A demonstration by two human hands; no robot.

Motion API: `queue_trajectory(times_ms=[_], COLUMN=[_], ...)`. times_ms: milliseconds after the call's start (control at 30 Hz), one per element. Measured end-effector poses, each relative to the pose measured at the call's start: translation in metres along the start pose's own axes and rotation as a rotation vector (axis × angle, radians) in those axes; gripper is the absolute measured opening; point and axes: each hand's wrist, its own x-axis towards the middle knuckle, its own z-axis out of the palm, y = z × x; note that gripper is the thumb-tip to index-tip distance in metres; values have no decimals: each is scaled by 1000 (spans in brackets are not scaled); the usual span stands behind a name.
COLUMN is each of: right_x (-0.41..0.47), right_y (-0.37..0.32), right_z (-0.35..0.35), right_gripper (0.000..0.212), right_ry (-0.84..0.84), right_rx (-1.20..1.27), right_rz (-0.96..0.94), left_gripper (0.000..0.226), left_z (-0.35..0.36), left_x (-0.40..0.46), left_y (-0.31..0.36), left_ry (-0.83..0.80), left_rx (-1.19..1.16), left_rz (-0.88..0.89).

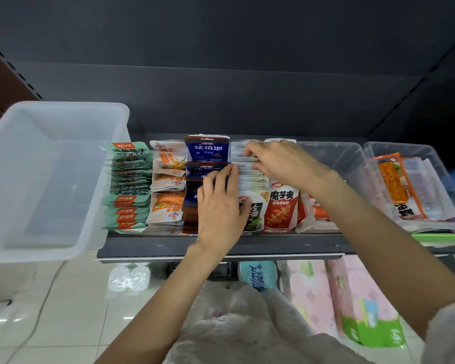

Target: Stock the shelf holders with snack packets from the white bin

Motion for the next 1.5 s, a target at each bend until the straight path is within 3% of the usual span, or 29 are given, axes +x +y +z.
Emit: queue_trajectory(times_ms=[233, 433, 633, 800, 867, 1033, 1133, 1233, 1500], right_x=[15, 18, 10, -5, 0, 29, 41, 44, 53], right_y=[9, 11, 9, 21, 29, 31, 31, 31, 32], right_z=[-10, 4, -4, -15, -16, -6, -5, -8, -20], right_gripper=[37, 27, 35, 26, 28, 42, 35, 31, 31], right_ry=[-235, -129, -172, 203, 259, -113, -162, -130, -330], right_rx=[214, 231, 275, 253, 273, 298, 197, 4, 273], right_rz=[-31, -17, 2, 92, 131, 69, 9, -90, -58], left_gripper=[67, 70, 74, 79, 79, 83, 86, 86, 82], left_z=[3, 6, 3, 0, 1, 1, 3, 6, 8], left_x=[-2, -4, 0, 9, 11, 17, 19, 15, 10], left_y=[-4, -5, -2, 1, 1, 4, 3, 1, -2], left_ry=[-42, -38, -12, -86, -99, -127, -191, -153, -141], left_rx=[-16, 9, 4, 72, 93, 232, 295, 310, 270], left_rz=[13, 31, 94, 134, 147, 165, 158, 158, 162])
